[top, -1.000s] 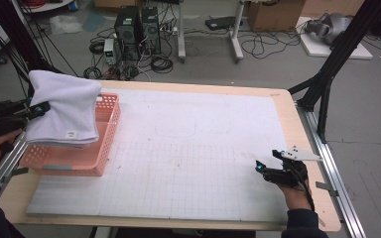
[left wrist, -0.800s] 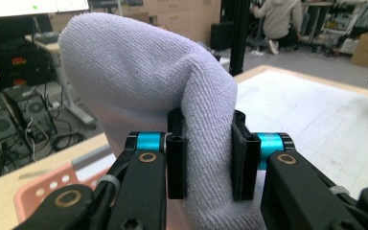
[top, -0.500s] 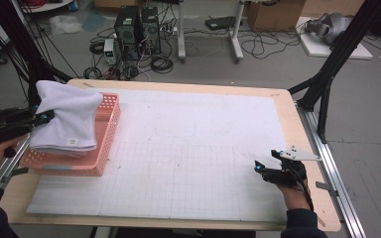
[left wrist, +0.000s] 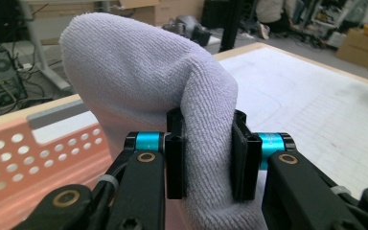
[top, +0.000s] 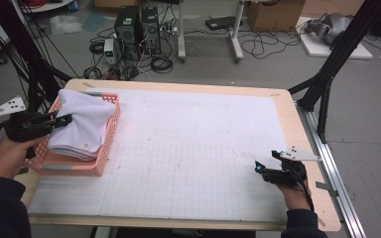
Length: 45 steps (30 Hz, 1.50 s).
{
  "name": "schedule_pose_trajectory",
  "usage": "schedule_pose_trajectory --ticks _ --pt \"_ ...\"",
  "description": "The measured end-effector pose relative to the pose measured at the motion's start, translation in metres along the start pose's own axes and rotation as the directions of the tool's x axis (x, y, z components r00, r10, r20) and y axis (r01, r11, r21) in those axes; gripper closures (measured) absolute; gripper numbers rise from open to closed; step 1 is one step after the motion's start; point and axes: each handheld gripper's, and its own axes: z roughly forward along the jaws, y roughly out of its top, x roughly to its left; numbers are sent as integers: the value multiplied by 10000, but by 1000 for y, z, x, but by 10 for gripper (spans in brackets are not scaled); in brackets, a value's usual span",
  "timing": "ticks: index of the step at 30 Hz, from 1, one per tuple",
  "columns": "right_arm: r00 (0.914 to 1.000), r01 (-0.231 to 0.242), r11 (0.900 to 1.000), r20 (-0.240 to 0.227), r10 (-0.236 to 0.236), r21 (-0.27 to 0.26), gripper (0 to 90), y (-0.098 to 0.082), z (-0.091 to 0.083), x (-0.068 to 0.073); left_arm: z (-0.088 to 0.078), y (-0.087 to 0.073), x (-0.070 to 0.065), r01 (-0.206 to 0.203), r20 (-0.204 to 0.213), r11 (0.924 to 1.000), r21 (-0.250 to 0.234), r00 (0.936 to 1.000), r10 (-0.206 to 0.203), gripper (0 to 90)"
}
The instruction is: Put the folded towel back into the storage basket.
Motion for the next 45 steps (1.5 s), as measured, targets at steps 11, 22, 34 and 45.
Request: schedule_pose_trajectory --ticks 11,22,34,45 --pt "10000 30 9999 -6 -30 113 218 -1 1 0 -3 -10 14 160 -1208 9937 1108 9927 -25 718" --pt "10000 69 9999 -17 -69 120 218 0 3 1 5 -8 7 112 -310 9978 660 9995 -92 718" --pt "9999 104 9999 -16 -104 128 218 -1 3 1 20 -14 15 565 -2709 9563 2869 9623 245 653" --pt "9999 112 9998 -36 -112 159 218 0 3 2 10 2 5 746 -4574 9768 2010 8889 262 365"
